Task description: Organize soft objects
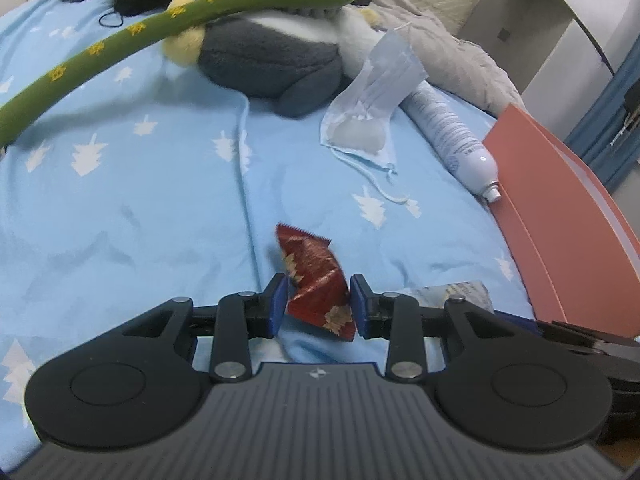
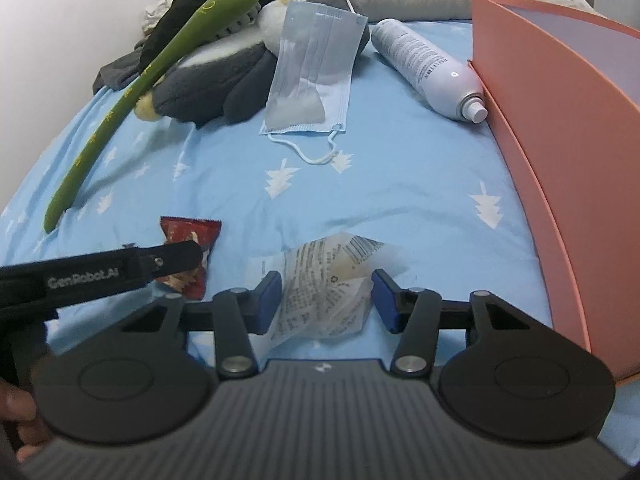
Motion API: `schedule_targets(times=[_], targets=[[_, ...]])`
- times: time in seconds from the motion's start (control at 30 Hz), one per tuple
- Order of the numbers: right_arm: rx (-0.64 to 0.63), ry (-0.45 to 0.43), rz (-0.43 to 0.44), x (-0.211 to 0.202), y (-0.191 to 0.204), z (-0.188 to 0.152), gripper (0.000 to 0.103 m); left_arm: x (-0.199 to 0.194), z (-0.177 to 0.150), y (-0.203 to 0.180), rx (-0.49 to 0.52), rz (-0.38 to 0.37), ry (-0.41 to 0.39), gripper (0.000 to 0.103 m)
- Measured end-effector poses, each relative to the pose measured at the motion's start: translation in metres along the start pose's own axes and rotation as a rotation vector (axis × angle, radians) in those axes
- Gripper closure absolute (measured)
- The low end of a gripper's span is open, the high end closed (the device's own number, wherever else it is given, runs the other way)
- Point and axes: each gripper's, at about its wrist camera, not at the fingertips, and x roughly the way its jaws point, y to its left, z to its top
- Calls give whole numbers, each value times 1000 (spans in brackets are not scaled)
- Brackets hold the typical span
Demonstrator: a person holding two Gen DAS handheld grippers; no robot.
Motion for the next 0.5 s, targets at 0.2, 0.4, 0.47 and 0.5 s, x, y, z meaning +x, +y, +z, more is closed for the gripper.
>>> schedule_targets(times=[0.2, 0.4, 0.47, 0.5], targets=[[-18, 9, 1, -1, 1, 2, 56, 2, -1, -2, 8, 4, -11, 70], [4, 7, -1, -7, -1, 5, 57, -8, 1, -6, 18, 26, -24, 73], [7, 3, 1, -11, -1, 5, 57, -14, 2, -7, 20, 24, -27, 73], [8, 0, -1, -14, -1, 5, 57, -17, 3, -8, 21, 20, -27, 73]])
